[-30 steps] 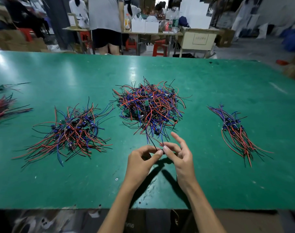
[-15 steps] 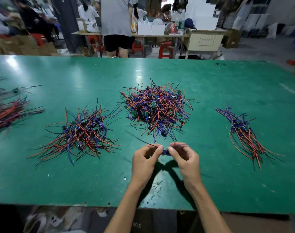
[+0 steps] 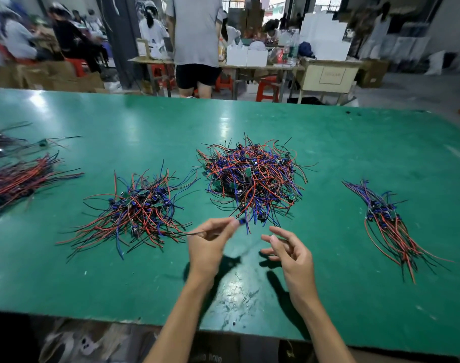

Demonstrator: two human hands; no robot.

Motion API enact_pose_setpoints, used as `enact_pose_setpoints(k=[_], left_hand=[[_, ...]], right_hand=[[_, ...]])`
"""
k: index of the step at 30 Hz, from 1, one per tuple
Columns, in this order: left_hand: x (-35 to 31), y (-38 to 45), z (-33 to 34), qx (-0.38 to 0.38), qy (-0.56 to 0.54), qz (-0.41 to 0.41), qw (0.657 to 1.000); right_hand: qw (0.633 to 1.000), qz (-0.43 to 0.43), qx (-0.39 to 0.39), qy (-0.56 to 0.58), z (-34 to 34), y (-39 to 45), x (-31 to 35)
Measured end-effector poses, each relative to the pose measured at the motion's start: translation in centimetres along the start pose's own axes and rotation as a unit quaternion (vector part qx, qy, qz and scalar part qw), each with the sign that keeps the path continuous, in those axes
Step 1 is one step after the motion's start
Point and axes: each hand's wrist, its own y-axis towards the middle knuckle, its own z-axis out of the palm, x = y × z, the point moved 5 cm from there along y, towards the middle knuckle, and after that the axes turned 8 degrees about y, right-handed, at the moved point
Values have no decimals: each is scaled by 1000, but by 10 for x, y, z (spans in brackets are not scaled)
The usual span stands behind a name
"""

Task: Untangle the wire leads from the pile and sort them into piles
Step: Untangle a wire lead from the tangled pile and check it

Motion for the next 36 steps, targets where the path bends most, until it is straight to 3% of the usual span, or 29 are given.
enact_pose_setpoints(k=[5,7,8,10,11,15,17,20,25,29,32,34,36], left_hand=[[-40,57,-72,-139,61,79,985],[-39,71,-99,-183,142,24,973],[-33,75,-111,-187,201,-43,961],[-21,70,-124,-153,315,-185,918],[-20,64,-125,-134,351,-219,900],[-23,36,-104,-1,396,-226,890],[-29,23,-86,73,385,-214,895],[-37,16,-50,136,377,-153,903],[-11,7,16,186,330,-121,918],[18,-7,60,185,111,-195,957],[27,-5,65,168,19,-199,965],[29,-2,58,161,-15,-191,968],[30,-1,52,164,-50,-174,970]], right_hand=[[999,12,30,-22,1,-1,1],[999,7,35,-34,1,-2,1],[999,7,36,-37,2,-2,1],[998,6,29,-47,1,-1,0],[998,0,13,-65,0,0,-1],[949,-83,-138,-270,-9,14,5],[922,-91,-166,-338,-10,29,7],[883,-83,-141,-439,-7,47,3],[925,-102,-142,-336,-18,47,3],[918,-180,-157,-318,-13,29,18],[877,-299,-9,-375,11,7,26],[842,-328,103,-416,25,-3,20],[837,-322,145,-418,29,-3,18]])
